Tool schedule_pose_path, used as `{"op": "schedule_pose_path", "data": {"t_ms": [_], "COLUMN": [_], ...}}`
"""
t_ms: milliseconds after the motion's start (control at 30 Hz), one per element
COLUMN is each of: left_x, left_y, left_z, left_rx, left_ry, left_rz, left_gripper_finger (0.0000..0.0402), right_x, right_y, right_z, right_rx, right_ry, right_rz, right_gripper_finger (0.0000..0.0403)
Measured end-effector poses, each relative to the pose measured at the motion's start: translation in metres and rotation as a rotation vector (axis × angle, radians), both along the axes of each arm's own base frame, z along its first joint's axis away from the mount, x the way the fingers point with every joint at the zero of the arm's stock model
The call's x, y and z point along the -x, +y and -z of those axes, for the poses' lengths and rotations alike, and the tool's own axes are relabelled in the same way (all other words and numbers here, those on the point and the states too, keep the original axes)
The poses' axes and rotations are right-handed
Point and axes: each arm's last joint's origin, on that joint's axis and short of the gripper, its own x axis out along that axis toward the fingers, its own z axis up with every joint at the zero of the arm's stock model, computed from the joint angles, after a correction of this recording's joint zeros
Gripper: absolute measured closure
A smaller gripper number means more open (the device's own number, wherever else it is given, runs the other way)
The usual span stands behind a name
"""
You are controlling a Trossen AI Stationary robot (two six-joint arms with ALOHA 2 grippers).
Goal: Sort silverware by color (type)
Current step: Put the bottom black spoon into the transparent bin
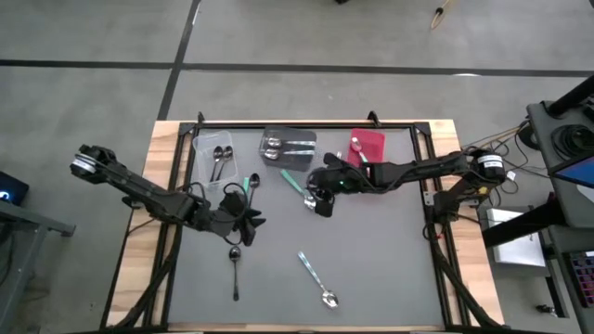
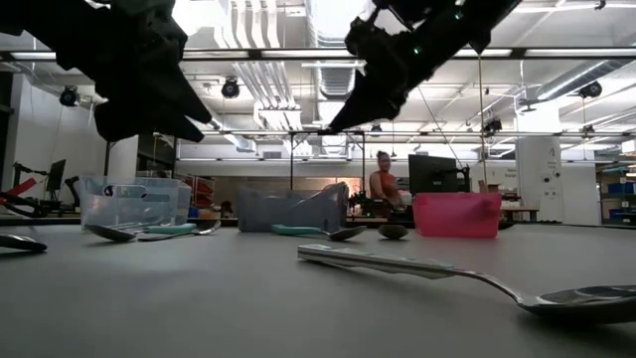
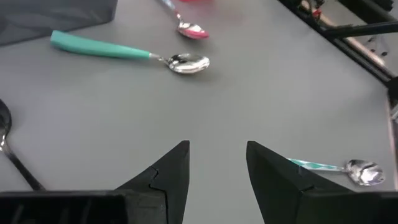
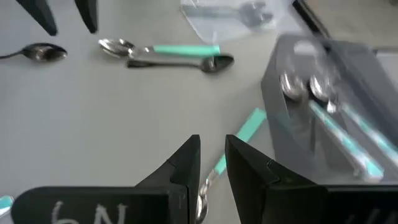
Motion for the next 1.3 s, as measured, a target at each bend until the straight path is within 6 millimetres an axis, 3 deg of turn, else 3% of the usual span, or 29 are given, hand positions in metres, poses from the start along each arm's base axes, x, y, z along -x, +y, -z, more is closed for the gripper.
{"op": "schedule_pose_path", "data": {"t_ms": [233,667,1300], "left_x": [-0.003,-0.003,0.004], "left_y": [-0.001,-0.008,-0.062], "left_z": [0.007,0.011,0.041], "left_rx": [0.000,0.125,0.389], "left_ry": [0.029,0.063,0.140], "left_rz": [-0.009,0.053,0.093], "left_gripper_finger": [0.0261,0.0261,0.0263], "right_x": [0.006,0.003,0.003], "right_y": [0.000,0.000,0.000], "right_z": [0.013,0.006,0.007], "right_rx": [-0.055,-0.060,-0.104], "right_ry": [0.032,0.009,0.000], "right_rz": [0.039,0.043,0.076], "right_gripper_finger": [0.0335,0.0333,0.0339]}}
